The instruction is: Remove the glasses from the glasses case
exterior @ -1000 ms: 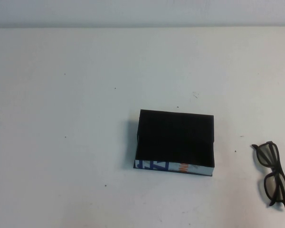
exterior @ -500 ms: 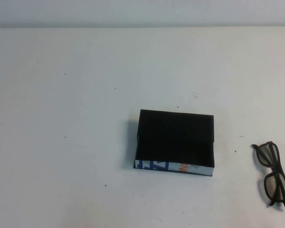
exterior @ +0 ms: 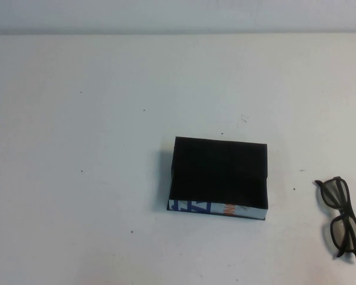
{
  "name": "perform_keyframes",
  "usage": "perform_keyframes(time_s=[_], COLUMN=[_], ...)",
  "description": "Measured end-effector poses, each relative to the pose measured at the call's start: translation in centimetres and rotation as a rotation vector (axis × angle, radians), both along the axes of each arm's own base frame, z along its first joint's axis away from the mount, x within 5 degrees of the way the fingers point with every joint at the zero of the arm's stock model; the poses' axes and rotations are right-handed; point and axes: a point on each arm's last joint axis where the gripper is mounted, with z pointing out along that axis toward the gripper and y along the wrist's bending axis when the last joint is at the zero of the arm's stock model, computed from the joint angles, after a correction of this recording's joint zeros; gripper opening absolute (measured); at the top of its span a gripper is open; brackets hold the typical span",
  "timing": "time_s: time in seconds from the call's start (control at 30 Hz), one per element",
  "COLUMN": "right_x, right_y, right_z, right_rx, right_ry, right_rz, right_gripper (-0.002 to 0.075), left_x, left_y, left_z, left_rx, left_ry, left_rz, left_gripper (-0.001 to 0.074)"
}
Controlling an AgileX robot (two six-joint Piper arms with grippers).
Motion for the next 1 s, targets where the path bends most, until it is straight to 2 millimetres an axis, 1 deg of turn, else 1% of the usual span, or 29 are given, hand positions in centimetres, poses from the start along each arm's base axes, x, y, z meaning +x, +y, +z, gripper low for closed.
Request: perform_keyframes(time_s=[0.23, 0.37, 0.67, 0.8, 0.87, 0.93, 1.0], right_x=[0.0, 0.0, 0.2, 0.3, 0.3, 0.3, 0.2], right_y=[0.3, 0.3, -0.6, -0.8, -0.9, -0.9, -0.9], right_z=[0.2, 0.3, 0.6, 0.8, 0.8, 0.8, 0.5], right_rx=[0.117, 0.127, -0.144, -0.152, -0.109, -0.027, 0.091], right_ry=[0.006, -0.003, -0.090, -0.119, -0.112, -0.090, -0.041], right_rz=[0.008, 0.003, -0.044, -0.067, -0.077, -0.092, -0.115], right_gripper=[-0.0016, -0.0016, -0.0018, -0.0018, -0.0018, -0.0018, -0.0018], left_x=[0.0, 0.0, 0.0, 0.0, 0.0, 0.0, 0.0], left_y=[0.0, 0.0, 0.0, 0.0, 0.0, 0.0, 0.0], left_z=[0.0, 0.0, 0.0, 0.0, 0.0, 0.0, 0.0], left_rx=[0.000, 0.000, 0.000, 0.000, 0.000, 0.000, 0.000], left_ry=[0.000, 0.000, 0.000, 0.000, 0.000, 0.000, 0.000], left_rz=[0.000, 0.000, 0.000, 0.000, 0.000, 0.000, 0.000], left_gripper=[-0.0004, -0.0004, -0.0004, -0.0004, -0.0004, -0.0005, -0.0004])
